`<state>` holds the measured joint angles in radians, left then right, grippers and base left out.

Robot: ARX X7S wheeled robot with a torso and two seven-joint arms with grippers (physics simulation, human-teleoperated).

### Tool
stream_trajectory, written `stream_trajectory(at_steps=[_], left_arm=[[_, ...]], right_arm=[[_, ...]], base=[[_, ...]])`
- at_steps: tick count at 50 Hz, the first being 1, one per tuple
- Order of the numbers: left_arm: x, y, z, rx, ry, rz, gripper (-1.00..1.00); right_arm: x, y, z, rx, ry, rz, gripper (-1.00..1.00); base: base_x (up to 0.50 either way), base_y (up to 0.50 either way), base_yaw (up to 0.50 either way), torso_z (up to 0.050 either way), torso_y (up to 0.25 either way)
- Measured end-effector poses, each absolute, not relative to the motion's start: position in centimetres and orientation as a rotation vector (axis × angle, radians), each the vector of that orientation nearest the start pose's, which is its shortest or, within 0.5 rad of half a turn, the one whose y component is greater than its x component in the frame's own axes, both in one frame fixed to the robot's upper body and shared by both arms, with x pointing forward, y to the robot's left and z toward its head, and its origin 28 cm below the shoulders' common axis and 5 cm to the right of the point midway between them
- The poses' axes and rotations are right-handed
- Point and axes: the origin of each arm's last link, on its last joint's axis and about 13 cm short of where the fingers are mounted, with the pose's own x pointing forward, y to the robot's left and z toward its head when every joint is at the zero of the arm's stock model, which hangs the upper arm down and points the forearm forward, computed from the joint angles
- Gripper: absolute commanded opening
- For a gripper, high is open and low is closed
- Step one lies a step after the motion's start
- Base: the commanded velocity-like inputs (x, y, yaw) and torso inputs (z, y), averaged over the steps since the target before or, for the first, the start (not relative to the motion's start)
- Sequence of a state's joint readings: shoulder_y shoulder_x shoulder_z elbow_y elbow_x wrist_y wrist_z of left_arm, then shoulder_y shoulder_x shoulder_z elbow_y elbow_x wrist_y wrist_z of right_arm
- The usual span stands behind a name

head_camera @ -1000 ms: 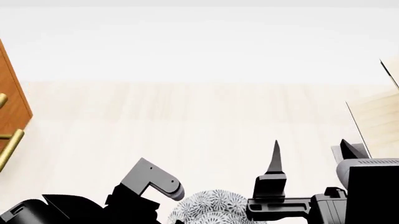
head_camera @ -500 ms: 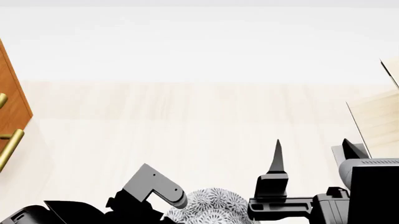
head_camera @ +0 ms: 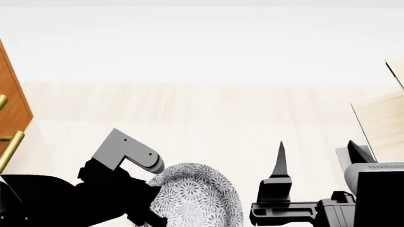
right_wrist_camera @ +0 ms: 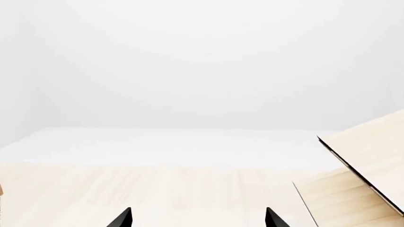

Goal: Close the top drawer of the cabinet and put the bowl on top of it.

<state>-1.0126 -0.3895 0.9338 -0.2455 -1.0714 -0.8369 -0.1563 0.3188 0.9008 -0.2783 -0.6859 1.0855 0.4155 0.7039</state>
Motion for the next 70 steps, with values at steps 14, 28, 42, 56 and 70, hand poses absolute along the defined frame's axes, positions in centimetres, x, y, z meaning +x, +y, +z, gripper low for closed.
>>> stream_trajectory(at_steps=[14,28,42,56,70], left_arm=[[32.9,19.0,16.5,0.165,0.547,-0.511,-1.0],[33.1,19.9,19.9,0.145,0.48,-0.474,-1.0],[32.5,21.3,23.8,0.124,0.404,-0.431,-1.0],[31.3,22.0,29.0,0.128,0.314,-0.393,-1.0],[30.0,22.8,33.5,0.112,0.239,-0.321,-1.0]], right_arm=[[19.4,-14.7,18.9,0.01,-0.063,0.068,1.0],[19.5,-14.5,19.2,0.003,-0.066,0.072,1.0],[19.4,-14.3,19.4,0.0,-0.072,0.08,1.0],[18.8,-14.2,19.8,-0.002,-0.083,0.09,1.0],[18.3,-14.2,20.2,-0.008,-0.093,0.089,1.0]], base=[[0.0,0.0,0.0,0.0,0.0],[0.0,0.0,0.0,0.0,0.0],[0.0,0.0,0.0,0.0,0.0],[0.0,0.0,0.0,0.0,0.0],[0.0,0.0,0.0,0.0,0.0]])
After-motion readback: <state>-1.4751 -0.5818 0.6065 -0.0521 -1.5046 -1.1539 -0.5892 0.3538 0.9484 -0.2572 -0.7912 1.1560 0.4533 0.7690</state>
